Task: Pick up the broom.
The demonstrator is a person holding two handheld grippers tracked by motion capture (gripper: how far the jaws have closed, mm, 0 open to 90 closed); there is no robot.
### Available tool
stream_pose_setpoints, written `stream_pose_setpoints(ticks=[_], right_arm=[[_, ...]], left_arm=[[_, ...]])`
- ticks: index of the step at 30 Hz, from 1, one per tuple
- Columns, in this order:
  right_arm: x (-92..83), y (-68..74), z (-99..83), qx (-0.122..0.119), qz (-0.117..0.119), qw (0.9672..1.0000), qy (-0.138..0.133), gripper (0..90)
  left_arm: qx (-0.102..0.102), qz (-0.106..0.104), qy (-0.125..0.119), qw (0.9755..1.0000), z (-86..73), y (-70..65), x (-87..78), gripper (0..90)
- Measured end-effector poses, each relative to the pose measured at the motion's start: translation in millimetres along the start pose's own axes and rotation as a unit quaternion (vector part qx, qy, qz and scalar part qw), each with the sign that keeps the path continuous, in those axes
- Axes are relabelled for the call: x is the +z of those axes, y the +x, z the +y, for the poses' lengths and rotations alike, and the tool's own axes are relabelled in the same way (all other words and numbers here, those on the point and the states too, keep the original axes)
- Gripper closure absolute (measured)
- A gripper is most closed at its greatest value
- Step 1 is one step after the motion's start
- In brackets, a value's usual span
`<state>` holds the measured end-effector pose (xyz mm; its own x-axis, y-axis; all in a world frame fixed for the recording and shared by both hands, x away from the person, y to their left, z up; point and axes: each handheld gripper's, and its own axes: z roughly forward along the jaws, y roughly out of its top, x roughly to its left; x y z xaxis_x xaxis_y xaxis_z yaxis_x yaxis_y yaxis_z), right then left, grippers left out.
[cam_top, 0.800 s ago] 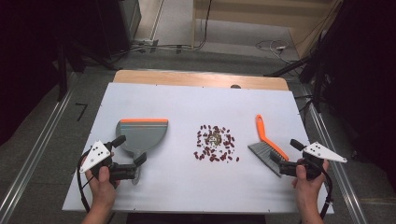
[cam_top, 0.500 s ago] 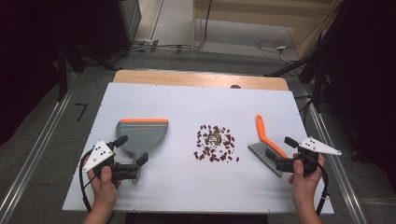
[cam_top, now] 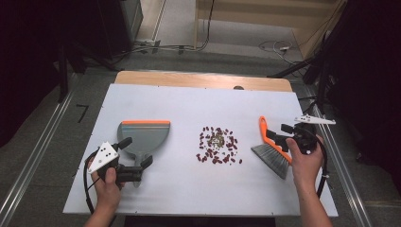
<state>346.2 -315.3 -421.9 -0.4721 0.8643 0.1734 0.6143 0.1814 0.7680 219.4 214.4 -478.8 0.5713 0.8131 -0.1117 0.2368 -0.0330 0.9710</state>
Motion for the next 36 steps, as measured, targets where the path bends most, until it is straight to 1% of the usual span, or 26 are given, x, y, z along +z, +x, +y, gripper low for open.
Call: stream_pose_setpoints(ticks=[1, 2, 3, 4, 5, 6, 9, 10, 12, 13, 15, 17, 18, 19, 21, 22, 24, 26, 28, 31, 32, 34, 36], right_arm=[[3.0, -0.9, 2.5, 0.003, -0.003, 1.0, 0.004, 31.9], [6.2, -2.0, 4.7, 0.006, -0.006, 0.9999, 0.009, 36.4], [9.5, -3.4, 6.7, 0.009, -0.003, 0.9999, 0.014, 39.6], [12.7, -4.1, 8.2, 0.011, -0.006, 0.9997, 0.02, 41.1], [15.4, -3.9, 9.0, 0.009, -0.016, 0.9995, 0.025, 41.8], [20.2, -3.1, 9.9, 0.003, -0.033, 0.9987, 0.038, 43.9], [31.7, -2.9, 10.0, -0.008, -0.054, 0.996, 0.071, 46.6], [35.2, -3.7, 9.6, -0.008, -0.054, 0.9952, 0.081, 47.9], [40.8, -5.6, 8.2, 0.0, -0.056, 0.9942, 0.092, 51.3], [43.2, -5.8, 7.5, 0.0, -0.059, 0.9936, 0.097, 52.8], [47.0, -5.6, 5.8, -0.011, -0.074, 0.9915, 0.107, 56.5], [48.9, -5.4, 2.3, -0.006, -0.08, 0.9913, 0.104, 59.6], [50.0, -5.2, 0.3, -0.004, -0.084, 0.9912, 0.102, 60.7], [51.4, -5.0, -1.4, -0.004, -0.089, 0.9903, 0.106, 61.4], [55.0, -4.7, -4.4, -0.006, -0.097, 0.9878, 0.121, 63.1], [56.4, -5.2, -5.8, -0.006, -0.098, 0.9872, 0.125, 63.3], [58.3, -6.0, -7.5, 0.001, -0.096, 0.9861, 0.136, 63.4], [59.8, -6.4, -8.4, 0.01, -0.086, 0.9858, 0.144, 63.3], [62.0, -6.2, -9.3, 0.009, -0.088, 0.9846, 0.151, 63.4], [67.1, -6.0, -12.2, 0.007, -0.093, 0.982, 0.164, 64.0], [68.6, -5.5, -13.3, 0.006, -0.097, 0.9809, 0.169, 64.3], [72.6, -4.8, -17.0, 0.002, -0.114, 0.9772, 0.179, 64.4], [73.4, -5.1, -18.5, 0.005, -0.115, 0.9774, 0.177, 64.5]], left_arm=[[0.002, -0.001, 0.001, 1.0, -0.2, 0.1, 0.5, 0.3], [0.002, -0.001, 0.001, 1.0, -0.3, 0.1, 0.7, 0.3], [0.002, 0.0, 0.002, 1.0, -0.4, 0.3, 0.6, 0.4], [0.002, 0.0, 0.002, 1.0, -0.4, 0.4, 0.4, 0.3], [0.001, 0.0, 0.002, 1.0, -0.4, 0.7, 0.2, 0.3], [0.0, 0.0, 0.002, 1.0, -0.4, 0.9, 0.2, 0.3], [-0.001, -0.001, 0.002, 1.0, -0.5, 1.6, 0.5, 0.4], [0.0, -0.001, 0.002, 1.0, -0.5, 1.6, 0.8, 0.4], [0.0, -0.002, 0.003, 1.0, -0.3, 1.3, 1.2, 0.4], [-0.002, -0.002, 0.002, 1.0, -0.4, 0.8, 1.4, 0.4], [-0.001, -0.003, 0.003, 1.0, -0.3, 0.4, 1.4, 0.3], [0.0, -0.003, 0.004, 1.0, -0.3, 0.3, 1.4, 0.3], [-0.001, -0.003, 0.004, 1.0, -0.3, 0.3, 1.5, 0.4], [0.0, -0.003, 0.004, 1.0, -0.2, 0.4, 1.6, 0.3], [0.0, -0.004, 0.003, 1.0, -0.3, -0.1, 1.9, 0.4], [0.001, -0.004, 0.004, 1.0, -0.2, -0.2, 1.9, 0.4], [0.001, -0.005, 0.004, 1.0, -0.2, -0.3, 1.9, 0.4], [0.002, -0.005, 0.006, 1.0, -0.3, -0.1, 2.0, 0.3], [0.002, -0.004, 0.006, 1.0, -0.4, -0.3, 2.4, 0.4], [0.001, -0.004, 0.007, 1.0, -0.6, -1.0, 3.0, 0.4], [0.003, -0.004, 0.008, 1.0, -0.4, -1.2, 2.9, 0.4], [0.002, -0.004, 0.007, 1.0, -0.1, -1.6, 2.8, 0.4], [-0.002, -0.006, 0.005, 1.0, 0.1, -2.2, 2.9, 0.4]])
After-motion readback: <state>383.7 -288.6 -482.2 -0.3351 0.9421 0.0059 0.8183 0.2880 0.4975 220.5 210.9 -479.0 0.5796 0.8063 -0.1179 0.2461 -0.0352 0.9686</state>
